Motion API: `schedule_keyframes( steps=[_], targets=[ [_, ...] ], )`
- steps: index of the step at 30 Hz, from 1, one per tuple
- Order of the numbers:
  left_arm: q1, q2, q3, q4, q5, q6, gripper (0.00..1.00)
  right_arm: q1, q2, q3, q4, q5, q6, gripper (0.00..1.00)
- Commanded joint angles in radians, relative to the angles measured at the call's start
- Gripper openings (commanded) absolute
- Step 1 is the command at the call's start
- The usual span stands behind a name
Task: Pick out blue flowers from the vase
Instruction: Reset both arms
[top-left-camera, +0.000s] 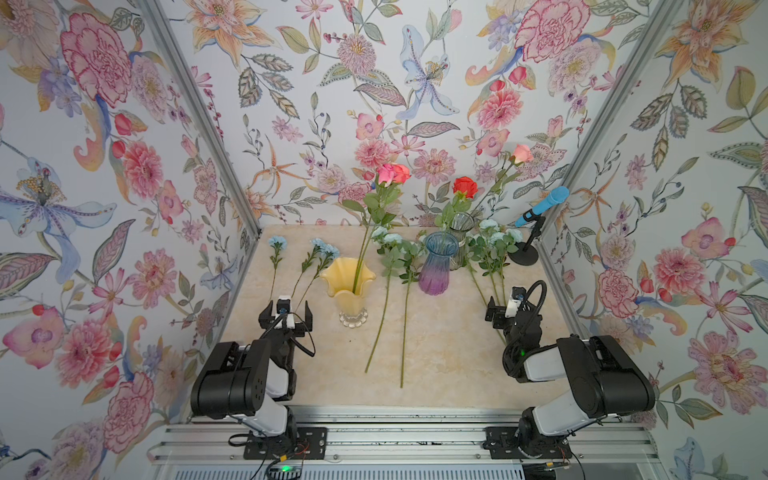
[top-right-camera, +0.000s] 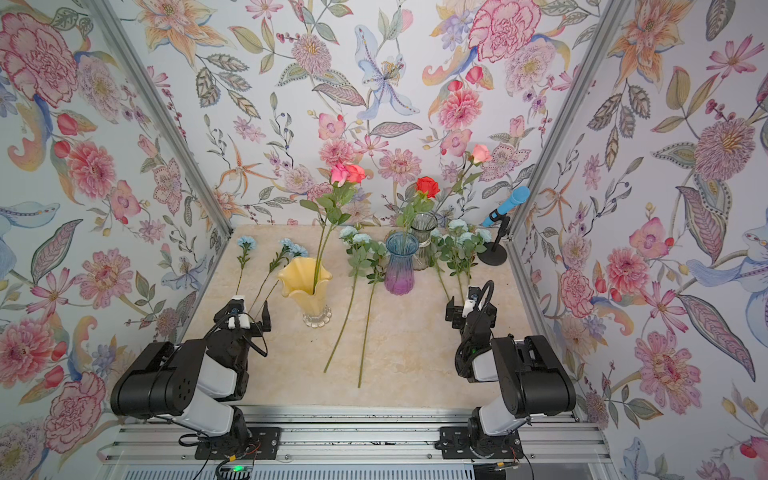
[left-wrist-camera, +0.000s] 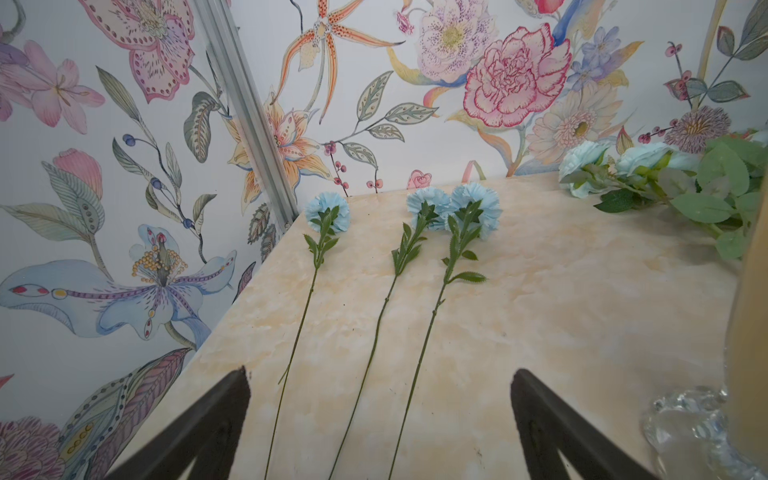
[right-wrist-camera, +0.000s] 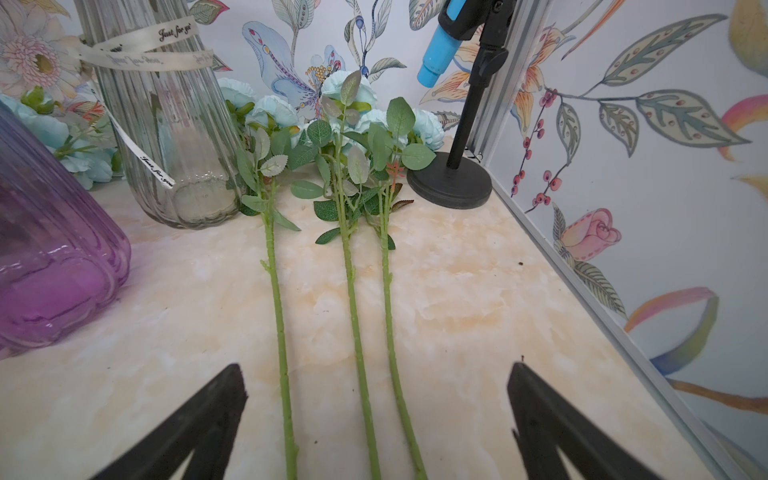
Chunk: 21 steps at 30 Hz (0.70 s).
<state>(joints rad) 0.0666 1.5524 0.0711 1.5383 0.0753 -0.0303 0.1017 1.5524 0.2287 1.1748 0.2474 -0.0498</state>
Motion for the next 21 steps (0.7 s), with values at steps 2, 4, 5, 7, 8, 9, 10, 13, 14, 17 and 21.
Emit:
schedule_keyframes(
  steps=[2,4,5,7,8,9,10,13,14,17,21],
  targets=[
    [-0.004,0.021,-0.003,0.1,0.015,-0.009,1.0,-0.012,-0.003,0.032,0.003,-0.022,-0.007,1.0],
    [-0.009,0.031,0.015,0.091,0.017,-0.006,1.0,-0.014,-0.001,0.032,0.003,-0.025,-0.005,1.0],
    [-0.01,0.021,0.034,0.036,0.031,0.004,1.0,-0.015,-0.001,0.033,0.003,-0.026,-0.006,1.0],
    [-0.015,0.02,0.078,-0.049,0.076,0.025,1.0,-0.016,-0.001,0.033,0.001,-0.027,-0.006,1.0],
    [-0.017,0.02,0.084,-0.087,0.089,0.037,1.0,-0.016,-0.001,0.033,0.001,-0.028,-0.005,1.0],
    [-0.023,0.02,0.084,-0.085,0.083,0.041,1.0,-0.016,-0.002,0.034,-0.002,-0.03,-0.004,1.0],
    [-0.024,0.021,0.084,-0.063,0.087,0.041,1.0,-0.019,-0.002,0.034,-0.004,-0.035,-0.004,1.0],
    [-0.024,0.021,0.084,-0.073,0.091,0.044,1.0,-0.03,-0.003,0.043,-0.024,-0.059,0.002,1.0],
    [-0.024,0.02,0.084,-0.081,0.09,0.045,1.0,-0.034,-0.003,0.047,-0.031,-0.069,0.004,1.0],
    [-0.025,0.02,0.084,-0.082,0.09,0.044,1.0,-0.04,-0.005,0.052,-0.04,-0.086,0.007,1.0],
    [-0.025,0.02,0.084,-0.074,0.091,0.044,1.0,-0.039,-0.015,0.024,0.007,-0.07,0.009,1.0]
  ],
)
